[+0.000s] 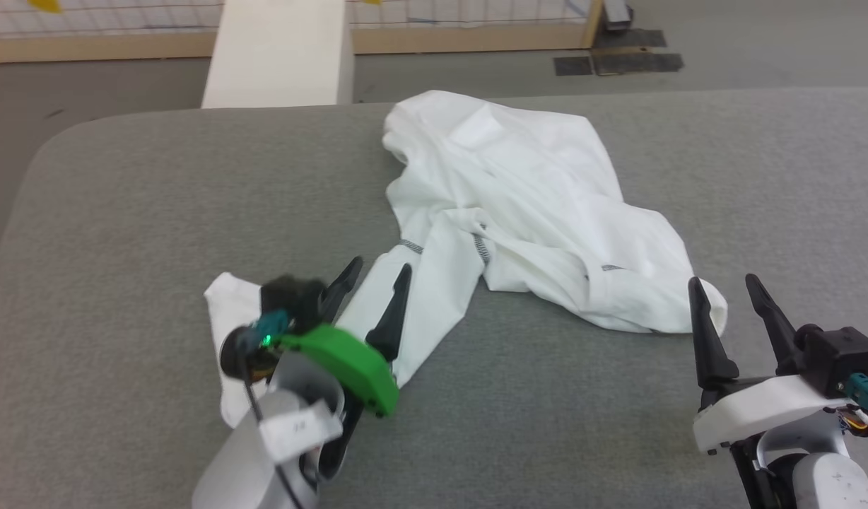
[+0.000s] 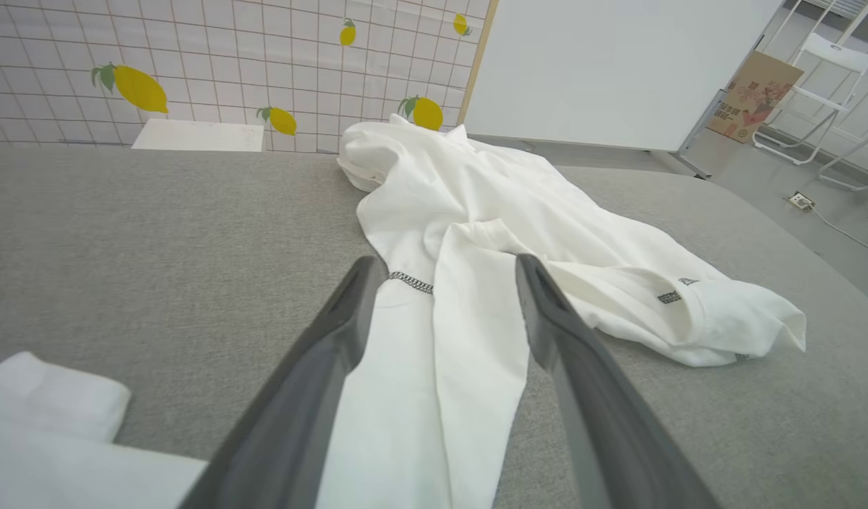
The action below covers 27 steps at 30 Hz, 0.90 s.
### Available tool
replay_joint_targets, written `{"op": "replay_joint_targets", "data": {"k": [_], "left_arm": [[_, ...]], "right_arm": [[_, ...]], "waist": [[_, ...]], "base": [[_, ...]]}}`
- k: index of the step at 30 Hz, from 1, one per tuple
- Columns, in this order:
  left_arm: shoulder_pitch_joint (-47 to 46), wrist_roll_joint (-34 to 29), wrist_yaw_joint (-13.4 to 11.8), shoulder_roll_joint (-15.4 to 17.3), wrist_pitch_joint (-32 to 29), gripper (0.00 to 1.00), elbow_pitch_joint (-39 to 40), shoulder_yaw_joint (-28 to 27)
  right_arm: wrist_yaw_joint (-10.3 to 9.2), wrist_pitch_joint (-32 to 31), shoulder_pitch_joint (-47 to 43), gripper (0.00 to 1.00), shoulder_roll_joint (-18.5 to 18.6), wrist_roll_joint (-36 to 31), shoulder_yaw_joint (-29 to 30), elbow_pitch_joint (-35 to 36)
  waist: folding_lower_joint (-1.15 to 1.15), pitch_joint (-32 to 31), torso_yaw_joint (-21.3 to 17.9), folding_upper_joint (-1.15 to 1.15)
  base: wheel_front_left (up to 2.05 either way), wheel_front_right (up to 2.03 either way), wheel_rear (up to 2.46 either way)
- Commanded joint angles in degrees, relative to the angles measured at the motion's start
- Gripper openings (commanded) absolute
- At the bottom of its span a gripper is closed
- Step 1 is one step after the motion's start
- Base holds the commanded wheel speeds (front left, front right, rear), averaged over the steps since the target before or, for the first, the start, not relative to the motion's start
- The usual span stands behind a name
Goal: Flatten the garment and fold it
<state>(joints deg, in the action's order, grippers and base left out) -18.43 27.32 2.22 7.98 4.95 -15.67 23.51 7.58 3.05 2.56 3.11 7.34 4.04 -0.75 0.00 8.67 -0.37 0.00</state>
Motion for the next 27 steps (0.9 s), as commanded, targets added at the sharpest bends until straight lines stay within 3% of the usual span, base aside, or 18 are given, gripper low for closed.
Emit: {"op": "replay_joint_targets", "data": {"k": [1,13,17,27], "left_arm": [[-3.04,0.82,0.84,-0.21,-1.91,1.0,-1.61,0.42],[-21.48,3.72,0.83,-2.7,-18.18,1.0,-19.17,1.77],[-24.64,3.14,-1.06,-2.5,-23.11,1.0,-24.31,2.55],[-27.13,2.29,-3.54,-1.54,-24.36,1.0,-28.95,2.94]], "right_arm": [[-0.09,0.42,0.02,1.0,-0.19,0.73,-0.48,0.62],[-0.09,0.76,3.62,1.0,-0.23,3.0,-3.1,1.03],[-0.09,1.24,4.31,1.0,-0.23,3.38,-3.9,0.33],[-0.09,2.16,4.58,1.0,-0.23,3.8,-3.52,-0.66]], "waist": [[0.0,1.22,-2.94,0.0],[0.0,7.27,-7.48,0.0],[0.0,8.18,-8.61,0.0],[0.0,8.65,-9.0,0.0]], "base": [[0.0,0.0,0.0],[0.0,0.0,0.0],[0.0,0.0,0.0],[0.0,0.0,0.0]]}}
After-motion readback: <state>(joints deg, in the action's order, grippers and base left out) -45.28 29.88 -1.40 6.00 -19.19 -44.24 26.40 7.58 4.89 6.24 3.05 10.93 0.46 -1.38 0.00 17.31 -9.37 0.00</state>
